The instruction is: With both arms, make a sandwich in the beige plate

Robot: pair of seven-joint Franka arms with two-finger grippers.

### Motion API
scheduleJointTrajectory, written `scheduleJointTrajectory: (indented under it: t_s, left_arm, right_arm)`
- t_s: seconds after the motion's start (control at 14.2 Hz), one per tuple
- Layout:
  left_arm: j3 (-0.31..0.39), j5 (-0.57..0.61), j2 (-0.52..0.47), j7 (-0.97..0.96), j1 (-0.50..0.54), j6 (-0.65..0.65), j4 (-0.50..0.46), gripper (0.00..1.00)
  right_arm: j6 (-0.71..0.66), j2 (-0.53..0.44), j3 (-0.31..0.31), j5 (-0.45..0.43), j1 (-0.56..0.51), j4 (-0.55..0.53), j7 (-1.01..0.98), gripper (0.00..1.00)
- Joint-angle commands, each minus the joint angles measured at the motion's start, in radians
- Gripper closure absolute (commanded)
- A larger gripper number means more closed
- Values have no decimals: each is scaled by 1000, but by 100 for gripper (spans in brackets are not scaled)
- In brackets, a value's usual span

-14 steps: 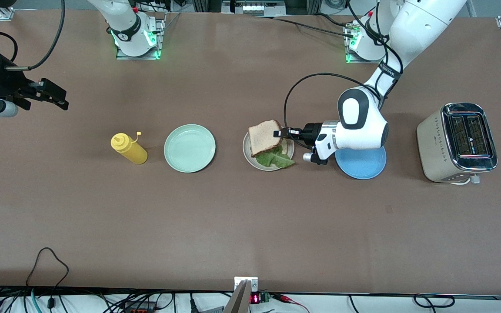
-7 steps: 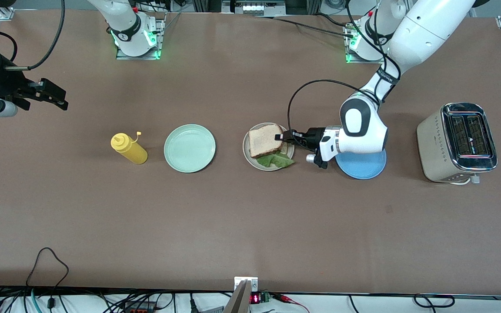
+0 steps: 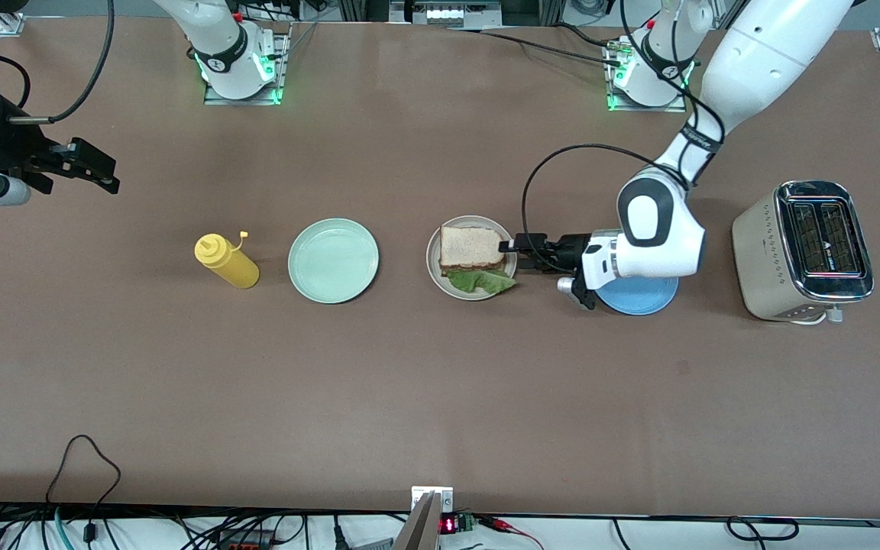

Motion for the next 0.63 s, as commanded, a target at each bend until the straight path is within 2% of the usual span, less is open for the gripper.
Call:
scheduleJointTrajectory:
  t_s: [0.0, 0.35, 0.56]
  left_arm:
    - [0, 171, -72, 8, 48, -47, -12, 0]
    - [9, 425, -144, -1, 106, -176, 14, 0]
    - [9, 640, -146, -50, 143, -335, 103, 0]
  right_arm:
    - [-6, 5, 13, -8, -10, 16, 9, 0]
    - [-4, 5, 13, -6, -8, 16, 9, 0]
    - [-4, 5, 13, -6, -8, 16, 11, 0]
